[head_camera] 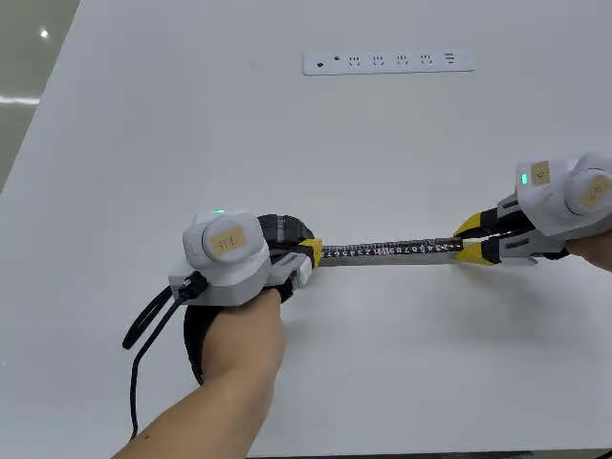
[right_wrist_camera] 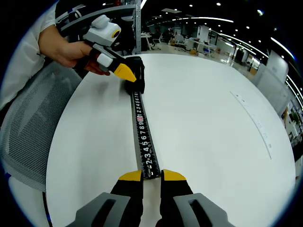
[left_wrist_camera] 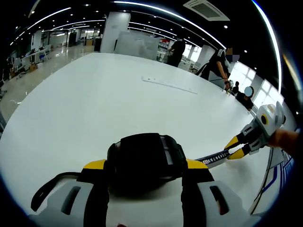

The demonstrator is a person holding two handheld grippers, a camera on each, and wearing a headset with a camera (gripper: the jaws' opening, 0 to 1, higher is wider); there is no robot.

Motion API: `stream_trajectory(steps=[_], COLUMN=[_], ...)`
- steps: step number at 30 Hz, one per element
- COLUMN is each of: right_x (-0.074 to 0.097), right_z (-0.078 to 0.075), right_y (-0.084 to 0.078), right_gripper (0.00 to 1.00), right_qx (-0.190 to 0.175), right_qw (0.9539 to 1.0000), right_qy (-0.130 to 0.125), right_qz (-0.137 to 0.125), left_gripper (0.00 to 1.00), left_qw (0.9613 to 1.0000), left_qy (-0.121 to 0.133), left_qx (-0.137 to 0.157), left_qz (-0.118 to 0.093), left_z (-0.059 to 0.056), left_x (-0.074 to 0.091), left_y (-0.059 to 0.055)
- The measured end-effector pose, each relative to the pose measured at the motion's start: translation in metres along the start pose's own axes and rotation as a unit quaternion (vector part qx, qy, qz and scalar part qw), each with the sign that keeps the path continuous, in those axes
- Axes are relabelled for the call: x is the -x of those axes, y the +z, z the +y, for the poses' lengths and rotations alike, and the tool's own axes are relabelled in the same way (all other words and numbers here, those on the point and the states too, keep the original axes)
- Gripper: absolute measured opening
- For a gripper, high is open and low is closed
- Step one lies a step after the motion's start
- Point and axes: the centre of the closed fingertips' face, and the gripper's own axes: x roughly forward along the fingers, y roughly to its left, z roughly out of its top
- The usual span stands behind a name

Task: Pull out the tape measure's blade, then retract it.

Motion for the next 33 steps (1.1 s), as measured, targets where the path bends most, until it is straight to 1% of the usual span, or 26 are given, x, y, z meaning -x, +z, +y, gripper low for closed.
stream_trajectory(steps=[2,7,12,15,21,24,28,33], right_x=[-0.003,-0.009,-0.013,-0.018,-0.022,-0.024,-0.030,-0.033], right_z=[0.002,0.004,0.006,0.008,0.009,0.009,0.012,0.011], right_y=[0.003,0.010,0.018,0.020,0.024,0.029,0.036,0.042], right_gripper=[0.09,0.09,0.09,0.09,0.09,0.09,0.09,0.09], right_qx=[-0.001,0.003,-0.001,-0.001,-0.010,-0.018,-0.021,-0.030], right_qw=[1.0000,0.9999,0.9998,0.9998,0.9995,0.9990,0.9987,0.9980], right_qy=[0.005,0.007,0.010,0.013,0.016,0.018,0.021,0.022], right_qz=[-0.003,-0.008,-0.018,-0.017,-0.025,-0.036,-0.042,-0.052], left_gripper=[0.57,0.57,0.57,0.57,0.57,0.57,0.57,0.57], left_qw=[1.0000,1.0000,1.0000,1.0000,1.0000,1.0000,1.0000,0.9999], left_qy=[0.000,-0.001,-0.002,-0.001,-0.003,-0.003,-0.004,-0.007], left_qx=[0.001,0.005,0.005,0.003,0.005,0.005,0.007,0.012], left_qz=[0.000,0.000,0.001,-0.001,0.001,0.001,0.002,0.002], left_z=[0.000,0.000,0.000,0.000,0.000,0.000,0.000,0.001], left_x=[0.000,0.000,-0.001,-0.001,-0.001,-0.001,-0.001,-0.001], left_y=[0.000,0.000,0.000,0.000,0.001,0.000,0.001,0.001])
